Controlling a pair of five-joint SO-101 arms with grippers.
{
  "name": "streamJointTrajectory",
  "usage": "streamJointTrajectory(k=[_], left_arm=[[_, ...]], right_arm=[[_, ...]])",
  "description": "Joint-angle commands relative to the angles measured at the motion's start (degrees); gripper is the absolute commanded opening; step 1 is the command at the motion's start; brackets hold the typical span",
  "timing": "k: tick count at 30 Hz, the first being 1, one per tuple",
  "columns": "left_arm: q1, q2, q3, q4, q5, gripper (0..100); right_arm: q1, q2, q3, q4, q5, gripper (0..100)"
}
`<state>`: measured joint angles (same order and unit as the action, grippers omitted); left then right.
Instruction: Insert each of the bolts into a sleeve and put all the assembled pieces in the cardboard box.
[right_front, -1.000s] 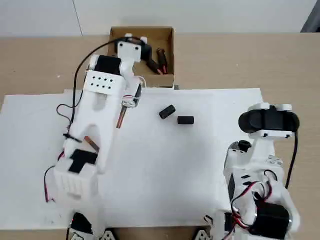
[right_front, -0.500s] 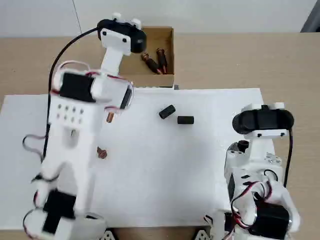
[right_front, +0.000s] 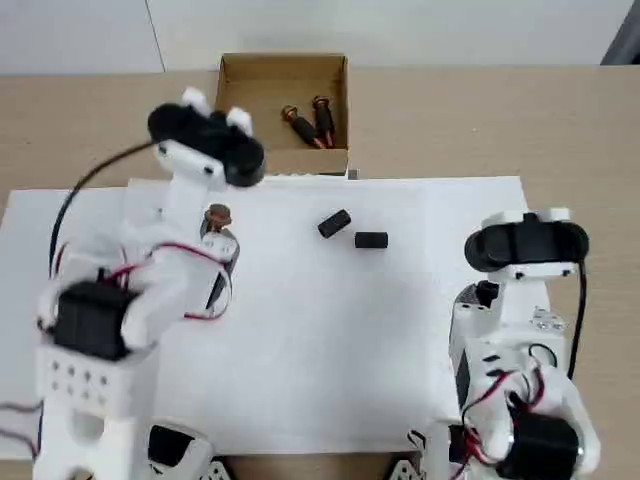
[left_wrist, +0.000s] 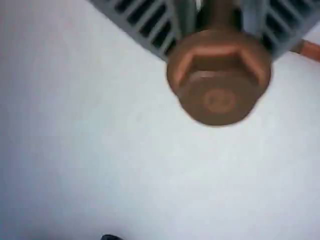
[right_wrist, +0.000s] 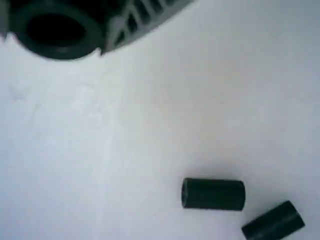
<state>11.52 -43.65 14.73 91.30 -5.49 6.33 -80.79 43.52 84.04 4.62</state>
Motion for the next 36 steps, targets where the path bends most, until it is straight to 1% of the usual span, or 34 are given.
streamJointTrajectory(k=[1, 4, 6, 10, 13, 18, 21, 25, 29, 33, 36], left_arm=[[-0.3, -10.2, 10.7, -7.9, 0.0, 0], [-0.3, -17.8, 20.0, -14.2, 0.1, 0], [-0.3, -22.4, 25.4, -18.0, 0.1, 0], [-0.3, -30.9, 33.8, -23.1, 1.0, 0], [-0.3, -36.1, 38.6, -26.0, 5.9, 0], [-0.3, -42.9, 44.9, -29.3, 13.5, 0], [-0.3, -47.2, 49.2, -33.2, 17.8, 0], [0.3, -54.3, 57.9, -39.8, 22.7, 0], [0.4, -61.3, 65.4, -44.2, 26.8, 0], [0.7, -60.0, 65.8, -47.9, 32.1, 0], [4.3, -60.4, 66.0, -49.4, 33.9, 0]], right_arm=[[-1.7, -5.1, 0.0, -1.5, 1.3, 0.2], [-3.5, -10.2, 5.2, -1.9, 2.7, 0.2], [-4.1, -13.7, 8.8, -4.0, 2.7, 0.2], [-4.4, -19.8, 15.2, -8.2, 2.9, 0.2], [-4.4, -23.2, 19.3, -11.5, 2.8, 0.2], [-5.1, -23.1, 22.8, -15.2, 2.5, 0.2], [-8.6, -23.1, 25.8, -17.6, 2.5, 0.2], [-16.3, -23.1, 30.7, -22.4, 2.6, 0.2], [-24.0, -23.1, 35.2, -28.9, 2.6, 0.2], [-30.5, -23.1, 39.6, -33.7, 2.6, 0.2], [-34.4, -23.1, 42.7, -37.0, 2.6, 0.2]])
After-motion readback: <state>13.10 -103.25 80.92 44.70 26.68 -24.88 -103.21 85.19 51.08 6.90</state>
